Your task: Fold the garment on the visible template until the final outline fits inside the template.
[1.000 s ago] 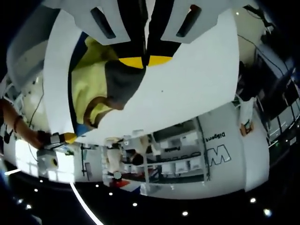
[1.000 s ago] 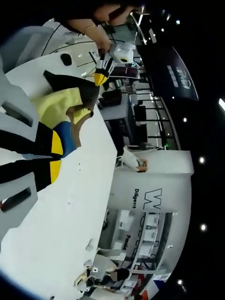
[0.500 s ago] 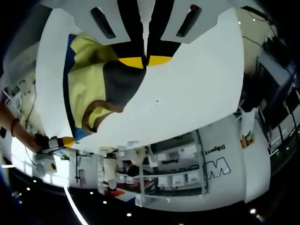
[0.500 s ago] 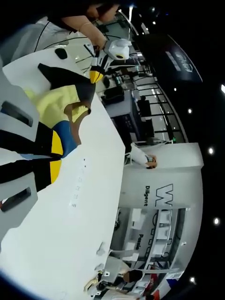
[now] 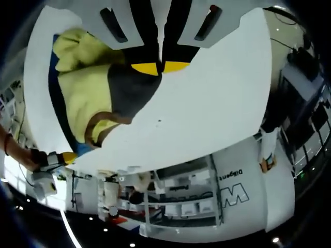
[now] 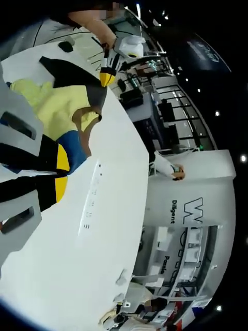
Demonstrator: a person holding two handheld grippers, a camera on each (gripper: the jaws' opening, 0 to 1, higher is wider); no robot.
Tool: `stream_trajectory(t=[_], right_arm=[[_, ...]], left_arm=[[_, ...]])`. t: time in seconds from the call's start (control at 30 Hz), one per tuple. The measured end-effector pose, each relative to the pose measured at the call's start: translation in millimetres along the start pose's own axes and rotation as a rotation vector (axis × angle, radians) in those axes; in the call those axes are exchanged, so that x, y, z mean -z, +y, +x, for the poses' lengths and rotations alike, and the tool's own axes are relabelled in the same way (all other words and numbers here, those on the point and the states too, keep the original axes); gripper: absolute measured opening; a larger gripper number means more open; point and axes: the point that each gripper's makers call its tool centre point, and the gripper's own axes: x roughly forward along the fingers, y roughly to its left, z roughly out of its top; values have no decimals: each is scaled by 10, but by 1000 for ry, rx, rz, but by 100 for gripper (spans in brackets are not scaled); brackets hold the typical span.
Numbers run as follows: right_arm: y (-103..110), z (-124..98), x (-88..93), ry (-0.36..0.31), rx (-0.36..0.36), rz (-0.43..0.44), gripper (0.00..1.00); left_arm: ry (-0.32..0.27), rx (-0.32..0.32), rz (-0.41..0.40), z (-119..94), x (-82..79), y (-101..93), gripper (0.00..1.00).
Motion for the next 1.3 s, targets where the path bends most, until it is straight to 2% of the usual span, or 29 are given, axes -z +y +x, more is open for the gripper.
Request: stream_trajectory(t=[0.23, 0.3, 0.37, 0.47, 0.53, 0.6, 0.67, 0.77, 0.93, 1.17, 1.3], right_arm=[[-161, 417, 175, 74, 52, -42, 0], [-200, 538, 235, 96, 63, -69, 0], [-248, 656, 328, 127, 77, -60, 0], [-295, 797, 411, 146, 88, -44, 0], [-332, 853, 438, 150, 109, -66, 0], [-367, 940, 512, 157, 122, -53, 0], [-357, 990, 564, 161, 112, -5, 0], [-396, 1052, 619, 170, 129, 6, 0], [-454, 1131, 724, 209, 160, -38, 0], [-514, 1258, 792, 215, 195, -55, 0], [-524, 1300, 883, 239, 206, -61, 0]], left_arm=[[71, -19, 75, 334, 158, 107, 0], [86, -18, 79, 420, 201, 129, 0], [101, -15, 77, 523, 254, 161, 0], [122, -14, 83, 652, 316, 199, 0], [131, -13, 77, 719, 346, 214, 0], [158, -14, 52, 806, 405, 240, 0], [174, -18, 40, 871, 437, 255, 0], [193, -22, 44, 939, 500, 266, 0], [238, -28, 62, 1064, 644, 301, 0], [242, -39, 83, 1112, 652, 311, 0], [228, -37, 42, 1113, 649, 322, 0]])
